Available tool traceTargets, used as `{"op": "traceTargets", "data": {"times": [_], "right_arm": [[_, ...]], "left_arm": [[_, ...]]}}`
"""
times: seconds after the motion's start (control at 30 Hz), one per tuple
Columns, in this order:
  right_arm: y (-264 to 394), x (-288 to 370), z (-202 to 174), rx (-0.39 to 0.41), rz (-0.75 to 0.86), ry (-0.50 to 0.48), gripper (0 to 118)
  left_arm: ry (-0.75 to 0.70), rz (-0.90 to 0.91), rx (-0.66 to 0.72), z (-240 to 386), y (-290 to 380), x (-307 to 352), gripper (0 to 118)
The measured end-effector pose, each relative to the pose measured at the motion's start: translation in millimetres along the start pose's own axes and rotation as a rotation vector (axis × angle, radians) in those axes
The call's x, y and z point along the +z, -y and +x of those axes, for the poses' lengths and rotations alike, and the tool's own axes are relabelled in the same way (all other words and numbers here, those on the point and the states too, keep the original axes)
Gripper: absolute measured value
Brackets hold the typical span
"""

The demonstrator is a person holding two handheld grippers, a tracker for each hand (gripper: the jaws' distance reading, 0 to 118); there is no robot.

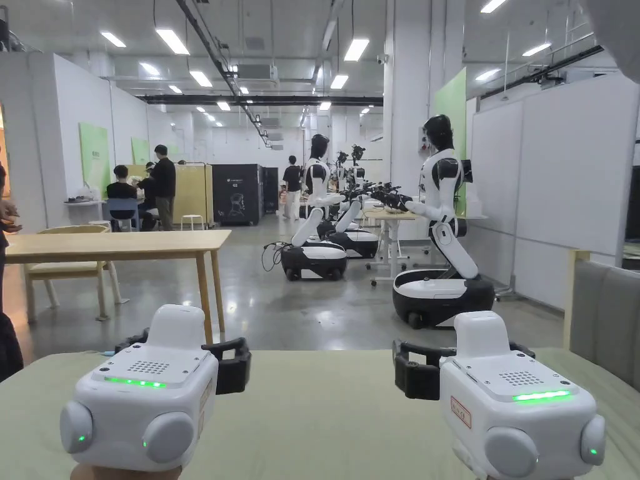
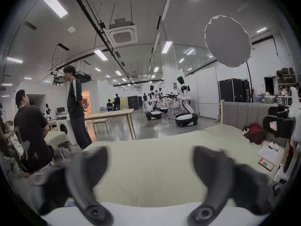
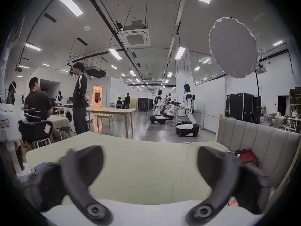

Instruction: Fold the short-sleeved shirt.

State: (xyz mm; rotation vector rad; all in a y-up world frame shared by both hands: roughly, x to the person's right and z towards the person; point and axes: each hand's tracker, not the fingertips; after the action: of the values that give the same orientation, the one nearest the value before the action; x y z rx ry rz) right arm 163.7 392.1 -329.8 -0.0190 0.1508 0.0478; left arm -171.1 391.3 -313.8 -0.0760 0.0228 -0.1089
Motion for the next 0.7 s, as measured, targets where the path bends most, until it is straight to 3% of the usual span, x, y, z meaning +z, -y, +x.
{"op": "traceTargets", "data": {"times": [0.03,0.07,0.23,0.33,0.43,0.6,0.7], "right_arm": [[1.0,1.2,-0.9,0.006,0.015,-0.009,118],[1.7,3.2,-2.5,0.016,0.062,-0.030,118],[-8.0,4.3,-19.6,0.001,-0.024,0.101,118],[-11.2,2.0,-18.2,-0.076,-0.087,0.105,118],[-15.0,-1.1,-18.5,-0.129,-0.116,0.173,118],[-20.5,-3.1,-24.3,-0.077,-0.189,0.253,118],[-12.0,-9.6,-19.4,-0.066,-0.186,0.247,118]], "left_arm": [[0.002,0.000,0.007,0.3,0.9,-0.6,117],[0.011,0.024,0.031,-0.2,2.6,0.5,118],[0.019,-0.001,0.025,-0.2,1.7,-1.1,118],[0.013,0.005,0.025,0.1,2.6,0.8,118],[0.013,0.002,0.033,-1.2,4.5,1.7,118],[0.006,-0.007,0.049,-2.4,8.9,1.3,118],[0.004,-0.010,0.060,-2.6,11.7,1.6,118]]}}
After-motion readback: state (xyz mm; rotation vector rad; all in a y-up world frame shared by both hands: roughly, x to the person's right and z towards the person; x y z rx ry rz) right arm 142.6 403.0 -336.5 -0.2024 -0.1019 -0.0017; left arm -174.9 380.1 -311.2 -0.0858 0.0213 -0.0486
